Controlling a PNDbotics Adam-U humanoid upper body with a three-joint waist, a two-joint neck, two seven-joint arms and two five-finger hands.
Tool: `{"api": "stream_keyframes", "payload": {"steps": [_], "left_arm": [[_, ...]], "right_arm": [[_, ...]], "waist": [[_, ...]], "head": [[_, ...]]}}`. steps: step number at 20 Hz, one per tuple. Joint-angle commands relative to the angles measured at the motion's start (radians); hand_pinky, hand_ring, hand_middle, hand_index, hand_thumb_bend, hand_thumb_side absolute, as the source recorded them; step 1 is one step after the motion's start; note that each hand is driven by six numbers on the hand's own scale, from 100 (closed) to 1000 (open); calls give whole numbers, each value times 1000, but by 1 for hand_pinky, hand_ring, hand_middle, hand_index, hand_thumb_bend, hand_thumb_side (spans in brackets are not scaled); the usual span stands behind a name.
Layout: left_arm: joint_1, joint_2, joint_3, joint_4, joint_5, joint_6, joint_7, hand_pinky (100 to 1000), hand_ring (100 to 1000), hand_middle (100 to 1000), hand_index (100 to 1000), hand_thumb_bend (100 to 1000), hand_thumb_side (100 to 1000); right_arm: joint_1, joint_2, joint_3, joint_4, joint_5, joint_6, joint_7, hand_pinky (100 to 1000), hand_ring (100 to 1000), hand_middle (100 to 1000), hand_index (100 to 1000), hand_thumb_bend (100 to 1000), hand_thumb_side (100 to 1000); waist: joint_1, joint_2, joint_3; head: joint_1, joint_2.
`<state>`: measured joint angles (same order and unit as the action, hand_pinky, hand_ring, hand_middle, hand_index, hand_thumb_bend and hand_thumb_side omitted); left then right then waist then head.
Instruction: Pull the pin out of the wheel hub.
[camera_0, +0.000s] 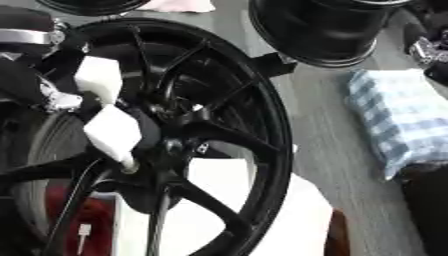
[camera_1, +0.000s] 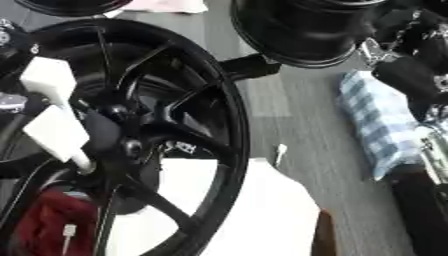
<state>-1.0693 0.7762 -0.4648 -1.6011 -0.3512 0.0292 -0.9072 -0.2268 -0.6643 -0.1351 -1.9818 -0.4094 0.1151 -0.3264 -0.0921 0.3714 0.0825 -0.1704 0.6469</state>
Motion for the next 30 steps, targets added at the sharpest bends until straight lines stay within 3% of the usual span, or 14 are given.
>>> {"api": "stream_keyframes", "payload": {"steps": [1,3,7,9,11,13,15,19,30], "left_arm": [[-26,15,5,-18,21,6,0,908,715,592,817,263,577],[-27,15,6,-21,26,8,0,914,732,651,857,279,584],[-29,14,4,-23,32,5,0,916,740,673,861,303,573],[-30,11,2,-24,38,4,0,914,731,643,849,289,559],[-31,10,4,-25,44,8,0,899,678,526,791,243,532],[-31,9,6,-26,48,15,2,862,607,455,712,174,462],[-30,8,5,-26,54,23,5,818,532,369,620,100,321],[-28,8,7,-23,52,43,28,752,459,251,482,100,119],[-44,32,78,-49,176,151,188,756,374,149,382,100,164]], "right_arm": [[-1,-17,-13,-18,-1,3,-4,615,574,440,530,309,100],[-1,-17,-13,-18,0,5,-3,615,574,440,530,307,100],[-2,-15,-12,-18,0,6,-1,615,574,437,529,305,100],[-2,-14,-13,-18,0,8,0,615,575,437,529,306,100],[-1,-14,-13,-18,0,9,0,615,575,437,530,304,100],[-2,-12,-14,-18,0,9,-1,616,575,437,530,304,100],[-1,-11,-14,-18,-1,10,-3,616,576,437,530,303,100],[-1,-10,-16,-18,-1,10,-6,616,575,437,530,303,100],[7,-11,-19,-18,5,11,-8,617,574,438,530,306,100]], "waist": [[3,-17,-1],[2,-17,-1],[1,-18,-1],[0,-18,-1],[-1,-18,-1],[-2,-18,-1],[-2,-17,0],[-3,-16,0],[1,-25,5]], "head": [[0,-12],[0,-11],[2,-15],[2,-17],[2,-17],[2,-18],[2,-19],[1,-19],[-5,-9]]}}
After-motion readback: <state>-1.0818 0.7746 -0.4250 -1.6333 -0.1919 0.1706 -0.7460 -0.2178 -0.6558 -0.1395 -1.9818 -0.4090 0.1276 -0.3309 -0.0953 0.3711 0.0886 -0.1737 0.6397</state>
